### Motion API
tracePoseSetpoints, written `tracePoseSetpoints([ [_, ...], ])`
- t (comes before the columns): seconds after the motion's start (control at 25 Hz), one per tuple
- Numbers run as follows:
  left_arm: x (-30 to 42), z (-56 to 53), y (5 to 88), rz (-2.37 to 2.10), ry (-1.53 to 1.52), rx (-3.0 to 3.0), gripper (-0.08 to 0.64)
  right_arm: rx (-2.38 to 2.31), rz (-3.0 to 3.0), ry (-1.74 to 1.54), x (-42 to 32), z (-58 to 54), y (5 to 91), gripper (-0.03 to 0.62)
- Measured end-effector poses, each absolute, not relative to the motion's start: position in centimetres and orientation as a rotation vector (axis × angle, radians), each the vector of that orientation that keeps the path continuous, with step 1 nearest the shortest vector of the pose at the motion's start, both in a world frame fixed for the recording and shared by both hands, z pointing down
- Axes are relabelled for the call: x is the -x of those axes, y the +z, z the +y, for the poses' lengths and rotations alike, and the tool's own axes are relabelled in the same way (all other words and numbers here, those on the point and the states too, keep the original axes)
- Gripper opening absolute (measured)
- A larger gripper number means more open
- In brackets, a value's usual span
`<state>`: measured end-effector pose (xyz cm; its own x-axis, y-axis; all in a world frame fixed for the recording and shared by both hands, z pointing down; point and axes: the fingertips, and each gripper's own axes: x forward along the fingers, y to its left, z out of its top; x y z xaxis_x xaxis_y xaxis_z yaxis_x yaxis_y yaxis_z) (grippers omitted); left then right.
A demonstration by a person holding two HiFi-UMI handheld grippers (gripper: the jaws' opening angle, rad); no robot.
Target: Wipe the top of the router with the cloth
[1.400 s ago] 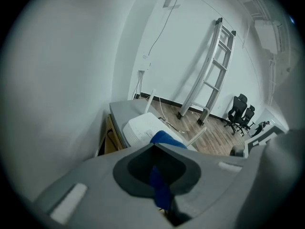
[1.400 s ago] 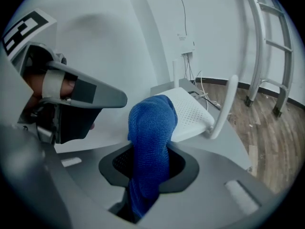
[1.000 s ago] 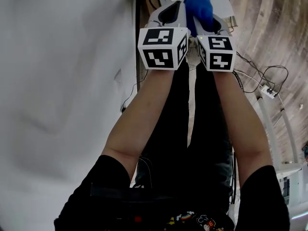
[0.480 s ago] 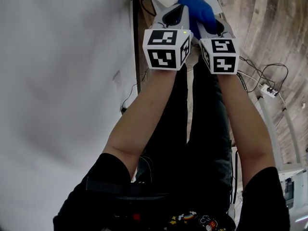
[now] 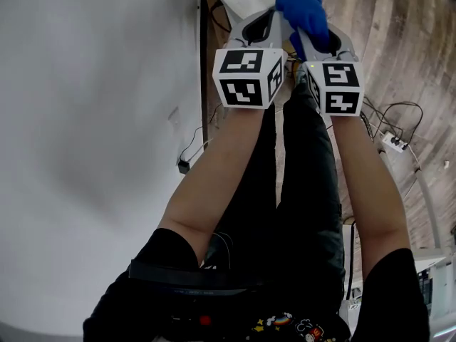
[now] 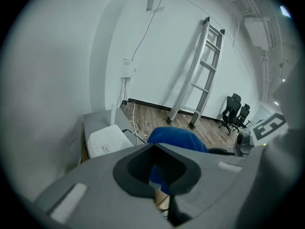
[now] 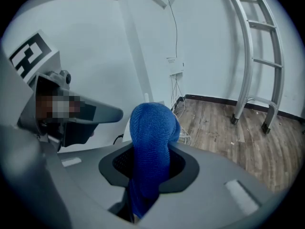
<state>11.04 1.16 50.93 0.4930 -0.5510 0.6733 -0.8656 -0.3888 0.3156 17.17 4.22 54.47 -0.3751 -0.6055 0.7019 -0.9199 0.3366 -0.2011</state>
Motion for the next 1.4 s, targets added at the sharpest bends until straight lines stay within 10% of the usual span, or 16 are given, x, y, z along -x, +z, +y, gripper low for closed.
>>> tracePoseSetpoints([
  [0.84, -9.3, 0.0, 55.7, -1.232, 0.562, -2.045, 0.0, -1.161, -2.026, 0.805, -16.6, 2.8, 66.3, 0.123],
  [1.4, -7.9, -1.5, 48.8, -1.11, 0.522, -2.18, 0.0, -1.439, -2.052, 0.789, -14.5, 2.0, 54.3, 0.123],
])
